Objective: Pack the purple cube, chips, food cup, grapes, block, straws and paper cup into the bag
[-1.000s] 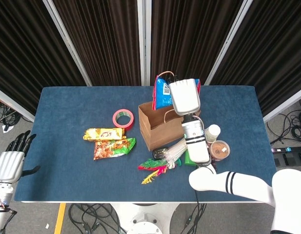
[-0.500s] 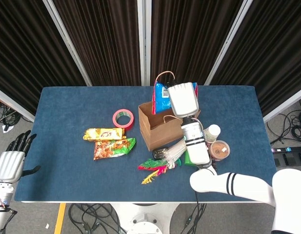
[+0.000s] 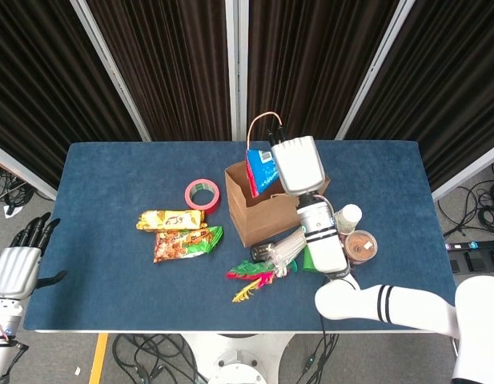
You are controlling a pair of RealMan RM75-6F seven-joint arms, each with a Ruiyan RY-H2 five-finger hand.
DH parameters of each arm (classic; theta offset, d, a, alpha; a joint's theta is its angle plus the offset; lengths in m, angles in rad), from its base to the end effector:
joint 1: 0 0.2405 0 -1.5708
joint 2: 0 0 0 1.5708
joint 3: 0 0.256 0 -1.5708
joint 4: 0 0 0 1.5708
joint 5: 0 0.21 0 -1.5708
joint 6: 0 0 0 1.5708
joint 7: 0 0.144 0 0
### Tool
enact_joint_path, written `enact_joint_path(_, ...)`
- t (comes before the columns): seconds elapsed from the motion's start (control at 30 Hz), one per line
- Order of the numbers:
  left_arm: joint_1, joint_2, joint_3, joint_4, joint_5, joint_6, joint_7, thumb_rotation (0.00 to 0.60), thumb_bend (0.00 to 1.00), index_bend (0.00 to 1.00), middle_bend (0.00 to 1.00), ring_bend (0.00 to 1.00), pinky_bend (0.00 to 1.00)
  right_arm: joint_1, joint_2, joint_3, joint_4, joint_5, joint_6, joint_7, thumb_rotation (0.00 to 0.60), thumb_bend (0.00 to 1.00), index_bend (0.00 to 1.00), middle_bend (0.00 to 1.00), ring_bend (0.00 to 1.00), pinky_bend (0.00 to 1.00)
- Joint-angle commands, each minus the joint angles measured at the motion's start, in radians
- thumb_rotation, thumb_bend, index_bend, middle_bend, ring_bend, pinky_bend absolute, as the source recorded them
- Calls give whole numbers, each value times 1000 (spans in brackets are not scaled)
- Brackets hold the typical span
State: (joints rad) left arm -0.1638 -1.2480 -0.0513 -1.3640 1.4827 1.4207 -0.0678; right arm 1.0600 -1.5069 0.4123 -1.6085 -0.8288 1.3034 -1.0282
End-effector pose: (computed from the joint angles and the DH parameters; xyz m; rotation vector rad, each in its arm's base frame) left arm -0.3383 0.2111 0.1354 -1.4385 -0.8695 -0.8774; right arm -0.0023 -0.4020 0.0733 1.5459 -0.3365 0.9219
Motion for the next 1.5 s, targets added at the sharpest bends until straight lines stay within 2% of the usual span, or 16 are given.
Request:
enact_joint_path(0.03,-1,1,0,-2,0,-1,1,600,85,114,88,35,196,-11,29,-5,-36,-22,14,10,600,0,278,310,796,839)
enact_joint_path(0.33,2,1,2,-7,11,11,2,600,84,114,88,35,196,-67,179,-63,-262,-59,28,-33,600,0,278,309,796,839)
enact_joint_path(0.43,0,0,3,-11,15,12,7,600,85,114,88,35,196,-79,209,-65,-314,-88,50,-28,600,0,278,310,796,839)
enact_joint_path(0.6,2,-1,4,-14,13,14,11,600,84,114,87,35,196,-114,241,-52,-355,-144,113,19,600,0,278,333,797,839)
enact_joint_path(0.73,0,0,3,-12,10,8,8,600,84,114,88,35,196,-166,301,-51,-375,-169,160,51,600,0,281,351,797,839)
enact_joint_path(0.9,-4,-1,1,-16,14,9,9,600,84,114,87,35,195,-231,393,-80,-416,-60,161,5,600,0,315,349,797,839)
enact_joint_path(1.07,-6,-4,5,-16,19,8,11,600,84,114,87,35,196,-295,458,-148,-426,41,119,4,600,0,331,361,797,839)
enact_joint_path(1.33,-6,-1,8,-23,32,17,11,600,84,114,88,35,196,-348,445,-228,-349,127,1,102,600,0,332,374,798,839)
enact_joint_path(1.5,-7,1,9,-27,29,13,17,600,85,114,88,35,196,-366,426,-288,-314,180,-72,115,600,0,332,378,798,840)
